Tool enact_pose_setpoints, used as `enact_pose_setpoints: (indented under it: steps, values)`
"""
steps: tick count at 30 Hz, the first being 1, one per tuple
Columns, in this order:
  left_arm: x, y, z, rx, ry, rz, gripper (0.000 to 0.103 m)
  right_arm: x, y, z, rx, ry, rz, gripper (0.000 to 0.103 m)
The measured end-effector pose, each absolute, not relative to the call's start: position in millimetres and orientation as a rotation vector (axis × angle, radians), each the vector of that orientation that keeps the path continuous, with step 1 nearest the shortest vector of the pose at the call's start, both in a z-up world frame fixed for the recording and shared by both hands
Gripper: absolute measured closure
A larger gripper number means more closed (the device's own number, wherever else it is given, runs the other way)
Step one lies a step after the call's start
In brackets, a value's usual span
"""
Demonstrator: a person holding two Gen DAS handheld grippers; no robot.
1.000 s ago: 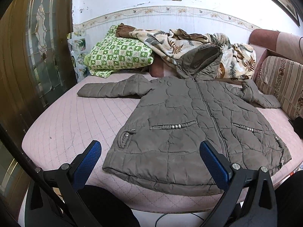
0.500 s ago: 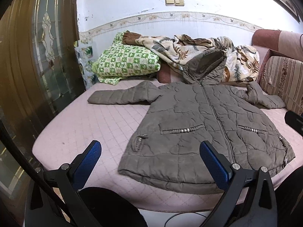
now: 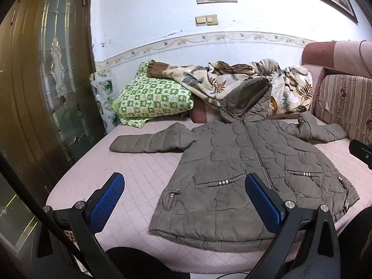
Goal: Fold large clothes
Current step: 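Move the right tool toward the jacket sleeve nearest it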
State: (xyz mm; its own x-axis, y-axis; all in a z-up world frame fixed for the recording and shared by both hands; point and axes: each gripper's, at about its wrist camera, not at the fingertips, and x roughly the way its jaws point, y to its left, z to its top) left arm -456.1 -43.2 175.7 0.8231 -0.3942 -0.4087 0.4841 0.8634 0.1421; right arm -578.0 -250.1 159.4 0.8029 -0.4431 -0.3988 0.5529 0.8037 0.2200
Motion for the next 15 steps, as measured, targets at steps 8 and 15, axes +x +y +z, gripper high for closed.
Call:
enact_pose_setpoints:
  steps: [8,15]
  values:
    - [-426,-53,177,0.180,0.399,-0.483,0.000,-579,-269,154,0.331,0.392,-0.613,0.001]
    - [-403,-53,167,0.161,0.425,-0.475,0.000,-567,-282,156,0.315,0.420,-0.632,0.001]
